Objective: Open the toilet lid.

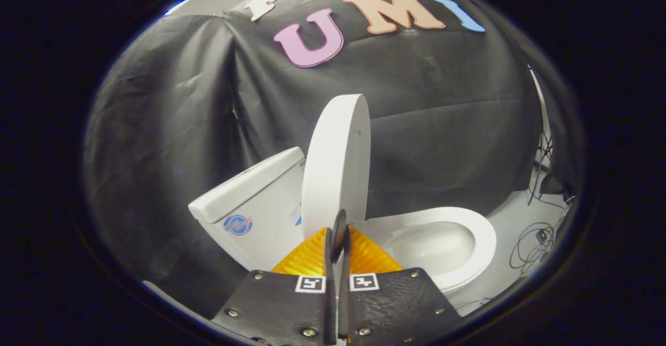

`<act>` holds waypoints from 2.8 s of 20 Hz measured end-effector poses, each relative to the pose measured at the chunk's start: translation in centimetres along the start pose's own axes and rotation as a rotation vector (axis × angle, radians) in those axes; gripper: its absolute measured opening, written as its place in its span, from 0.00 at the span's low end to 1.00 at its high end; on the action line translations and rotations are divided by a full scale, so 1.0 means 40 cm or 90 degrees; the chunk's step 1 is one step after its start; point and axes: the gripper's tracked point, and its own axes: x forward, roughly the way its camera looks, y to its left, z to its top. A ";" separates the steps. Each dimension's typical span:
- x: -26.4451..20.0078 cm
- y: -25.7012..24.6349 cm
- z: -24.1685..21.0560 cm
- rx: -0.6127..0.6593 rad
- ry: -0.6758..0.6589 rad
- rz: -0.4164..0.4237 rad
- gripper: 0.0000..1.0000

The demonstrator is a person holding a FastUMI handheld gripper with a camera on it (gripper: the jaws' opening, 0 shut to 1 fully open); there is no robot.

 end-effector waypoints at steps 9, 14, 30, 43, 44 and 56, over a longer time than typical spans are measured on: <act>0.000 0.011 -0.005 -0.001 -0.003 0.029 0.03; -0.004 0.009 -0.008 -0.023 -0.004 0.035 0.03; 0.019 0.070 -0.036 -0.106 -0.018 0.064 0.04; 0.034 0.138 -0.067 -0.099 -0.025 0.098 0.05; 0.034 0.141 -0.069 -0.099 -0.023 0.102 0.05; 0.044 0.179 -0.080 -0.123 -0.030 0.107 0.08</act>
